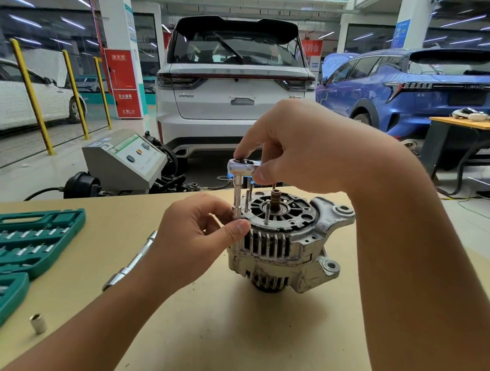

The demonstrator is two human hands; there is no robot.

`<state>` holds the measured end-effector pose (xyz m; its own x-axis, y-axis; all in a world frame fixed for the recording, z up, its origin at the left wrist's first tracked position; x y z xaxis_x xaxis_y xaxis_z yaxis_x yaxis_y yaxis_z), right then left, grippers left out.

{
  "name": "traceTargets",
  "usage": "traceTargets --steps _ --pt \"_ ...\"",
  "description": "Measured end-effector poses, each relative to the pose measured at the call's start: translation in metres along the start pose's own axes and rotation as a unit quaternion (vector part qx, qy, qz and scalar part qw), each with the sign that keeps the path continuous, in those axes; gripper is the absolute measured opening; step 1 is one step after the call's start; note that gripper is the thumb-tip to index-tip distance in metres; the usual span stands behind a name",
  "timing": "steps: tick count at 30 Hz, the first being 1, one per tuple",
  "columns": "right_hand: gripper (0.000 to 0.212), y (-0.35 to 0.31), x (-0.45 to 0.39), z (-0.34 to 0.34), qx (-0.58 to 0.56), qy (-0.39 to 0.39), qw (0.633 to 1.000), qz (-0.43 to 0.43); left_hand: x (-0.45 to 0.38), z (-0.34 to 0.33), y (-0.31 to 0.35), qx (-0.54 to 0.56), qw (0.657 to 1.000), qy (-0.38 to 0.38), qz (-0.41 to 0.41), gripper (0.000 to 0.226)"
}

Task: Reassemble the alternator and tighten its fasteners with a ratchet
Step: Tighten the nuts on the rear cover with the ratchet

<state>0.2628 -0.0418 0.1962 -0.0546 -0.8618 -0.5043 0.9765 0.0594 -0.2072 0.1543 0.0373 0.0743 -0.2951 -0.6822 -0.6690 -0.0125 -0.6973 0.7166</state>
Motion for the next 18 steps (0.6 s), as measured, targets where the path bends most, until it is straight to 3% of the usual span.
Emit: traceTargets --steps 13,16,18 --pt "0.039 -0.0009 0.0051 0.0047 -0.005 -0.009 1.000 -0.008 0.0011 -0.0020 0.0017 0.008 1.000 -0.004 -0.013 0.022" --pt "0.026 -0.0049 0.0066 0.0058 0.000 -0.023 1.000 0.004 0.0017 -0.0025 0.0024 0.009 1.000 -0.003 -0.015 0.023" --pt "0.034 -0.0062 0.0067 0.0070 0.003 -0.026 1.000 0.002 0.0026 -0.0034 0.0030 0.016 1.000 -0.007 -0.016 0.022"
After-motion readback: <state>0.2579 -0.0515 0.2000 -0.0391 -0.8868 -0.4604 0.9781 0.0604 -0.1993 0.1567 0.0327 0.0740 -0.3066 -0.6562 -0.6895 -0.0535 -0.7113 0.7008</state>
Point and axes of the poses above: each hand's wrist, its own x-axis away from the middle knuckle, its own z-axis out of the back of the hand, y = z × x, the point moved 9 cm from there along -x, towards the middle knuckle, and after that the axes turned 12 degrees about y, right-handed, at the moved point
